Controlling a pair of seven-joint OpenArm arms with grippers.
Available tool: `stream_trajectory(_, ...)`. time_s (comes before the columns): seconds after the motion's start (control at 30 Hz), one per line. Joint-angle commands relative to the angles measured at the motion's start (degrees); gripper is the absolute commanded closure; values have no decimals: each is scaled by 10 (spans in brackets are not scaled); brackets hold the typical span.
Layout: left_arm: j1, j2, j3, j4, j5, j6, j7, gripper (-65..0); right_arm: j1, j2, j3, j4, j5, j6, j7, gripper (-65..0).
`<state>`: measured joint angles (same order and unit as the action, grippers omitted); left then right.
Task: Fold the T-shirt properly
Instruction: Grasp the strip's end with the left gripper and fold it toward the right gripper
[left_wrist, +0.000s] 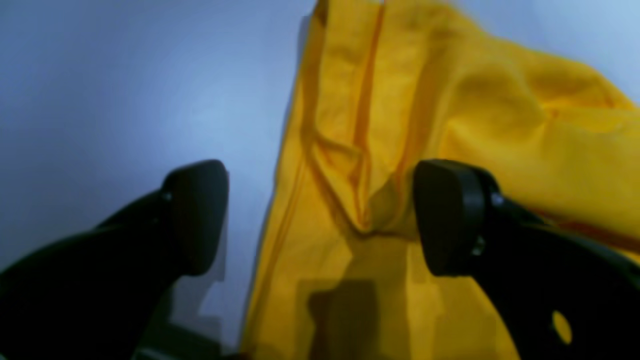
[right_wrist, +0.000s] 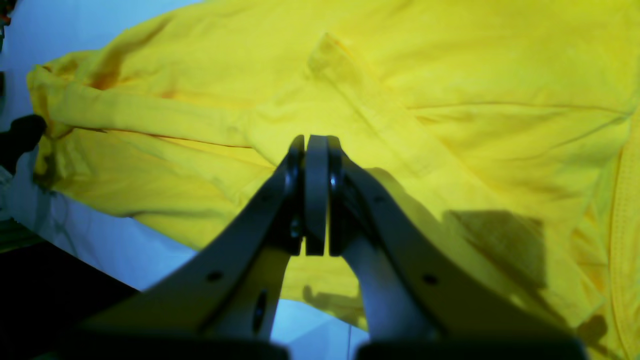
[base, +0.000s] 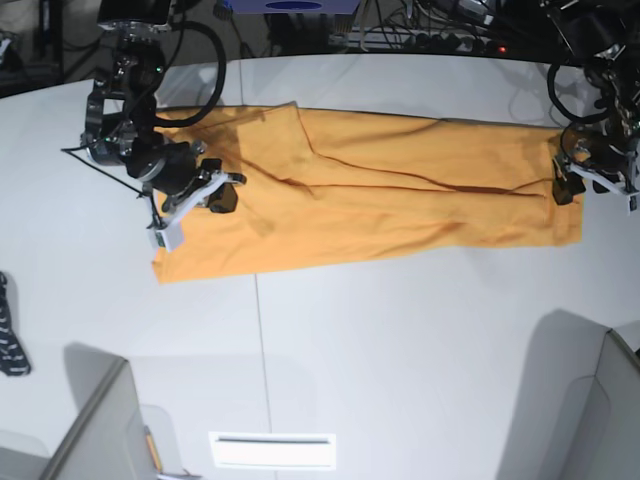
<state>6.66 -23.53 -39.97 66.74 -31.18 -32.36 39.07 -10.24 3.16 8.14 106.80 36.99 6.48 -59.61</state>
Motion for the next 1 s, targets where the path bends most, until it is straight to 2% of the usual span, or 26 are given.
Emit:
stream_trajectory(0.0, -7, -14, -3, 2, -5, -2, -8, -555, 6, 3, 1, 10, 9, 1, 9, 0)
stream_trajectory(0.1, -12, -14, 3, -8, -5, -2, -7, -555, 6, 3, 1, 10, 9, 1, 9, 0)
stream_trajectory(0.23, -6, -14, 43, -9, -5, -2, -8, -553, 6, 2, 1, 10, 9, 1, 10, 0)
stream_trajectory(0.3, -6, -14, 42, -23, -5, -2, -8, -530, 6, 2, 1, 10, 9, 1, 10, 0)
stream_trajectory(0.37, -11, -14, 41, -49, -5, -2, -9, -436, 5, 2, 1, 10, 9, 1, 9, 0)
stream_trajectory(0.43, -12, -15, 41, -69, -5, -2, -9, -299, 5, 2, 1, 10, 9, 1, 9, 0)
stream_trajectory(0.53, -14, -22, 41, -75, -5, -2, -10, -23, 5, 1, 1, 10, 9, 1, 9, 0)
stream_trajectory(0.57, -15, -24, 41, -75, -5, -2, -10, 0, 4, -1, 1, 10, 9, 1, 9, 0)
stream_trajectory(0.73, -29, -53, 41, -70, -5, -2, -10, 0, -7, -2, 2, 13, 9, 6, 9, 0)
stream_trajectory(0.9, -5, -61, 43, 25, -2, -2, -9, 0, -18, -1, 6, 13, 9, 92, 15, 0)
stream_trajectory(0.97, 31, -58, 43, 92, -2, -1, -9, 0, -18, -1, 6, 13, 9, 100, 14, 0)
